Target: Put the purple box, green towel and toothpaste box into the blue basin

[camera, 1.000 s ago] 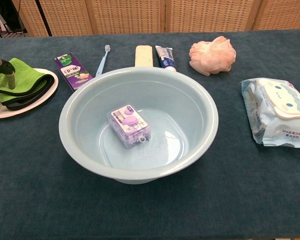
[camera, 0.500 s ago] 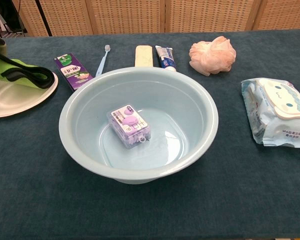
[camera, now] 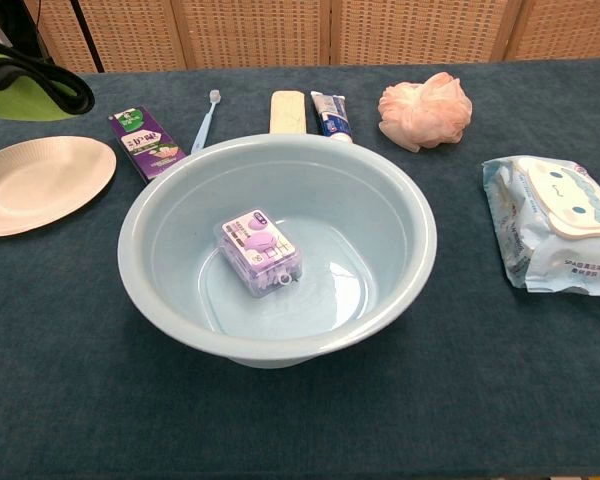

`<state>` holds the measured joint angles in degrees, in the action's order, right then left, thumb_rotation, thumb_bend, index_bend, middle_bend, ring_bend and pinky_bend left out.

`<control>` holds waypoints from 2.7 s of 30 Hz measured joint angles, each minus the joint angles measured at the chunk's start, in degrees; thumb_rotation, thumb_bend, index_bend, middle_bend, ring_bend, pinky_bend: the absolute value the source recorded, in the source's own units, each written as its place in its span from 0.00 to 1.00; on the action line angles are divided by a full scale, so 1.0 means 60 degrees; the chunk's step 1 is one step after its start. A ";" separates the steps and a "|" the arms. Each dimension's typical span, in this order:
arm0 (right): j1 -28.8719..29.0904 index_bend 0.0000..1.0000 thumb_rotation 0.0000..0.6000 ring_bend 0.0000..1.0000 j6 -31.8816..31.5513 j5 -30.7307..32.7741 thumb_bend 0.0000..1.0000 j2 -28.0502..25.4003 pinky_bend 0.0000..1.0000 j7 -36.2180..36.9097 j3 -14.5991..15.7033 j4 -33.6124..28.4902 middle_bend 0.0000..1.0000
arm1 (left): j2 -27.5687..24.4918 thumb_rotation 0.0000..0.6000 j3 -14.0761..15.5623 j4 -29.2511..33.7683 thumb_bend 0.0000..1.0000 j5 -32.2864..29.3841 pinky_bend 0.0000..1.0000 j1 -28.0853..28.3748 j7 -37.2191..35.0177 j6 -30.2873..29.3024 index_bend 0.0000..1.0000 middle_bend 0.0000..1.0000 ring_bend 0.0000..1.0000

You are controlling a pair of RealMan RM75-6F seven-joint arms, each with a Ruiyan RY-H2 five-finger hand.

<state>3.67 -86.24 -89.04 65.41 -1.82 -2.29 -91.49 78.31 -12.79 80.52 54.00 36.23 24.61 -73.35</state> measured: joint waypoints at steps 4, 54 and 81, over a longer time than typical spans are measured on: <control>-0.0001 0.00 1.00 0.00 -0.0013 -0.0029 0.09 -0.0007 0.00 -0.0016 0.0009 -0.0018 0.00 | -0.0131 1.00 -0.0303 0.0376 0.44 0.0243 0.50 -0.0062 -0.0280 -0.0302 0.76 0.45 0.49; 0.0041 0.00 1.00 0.00 0.0020 -0.0040 0.09 -0.0134 0.00 0.0358 -0.0018 -0.0055 0.00 | 0.1730 1.00 0.0150 0.4876 0.40 0.3004 0.53 0.0785 -0.0264 0.0148 0.76 0.46 0.52; 0.0110 0.00 1.00 0.00 -0.0021 -0.0021 0.09 0.0021 0.00 0.0395 -0.0118 0.0062 0.00 | 0.0230 1.00 0.0501 0.5668 0.26 0.1367 0.11 0.1156 -0.0233 0.2042 0.00 0.00 0.00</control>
<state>4.33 -86.36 -89.17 65.53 0.56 -2.99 -91.11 79.69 -9.79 114.52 62.20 43.16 23.21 -61.09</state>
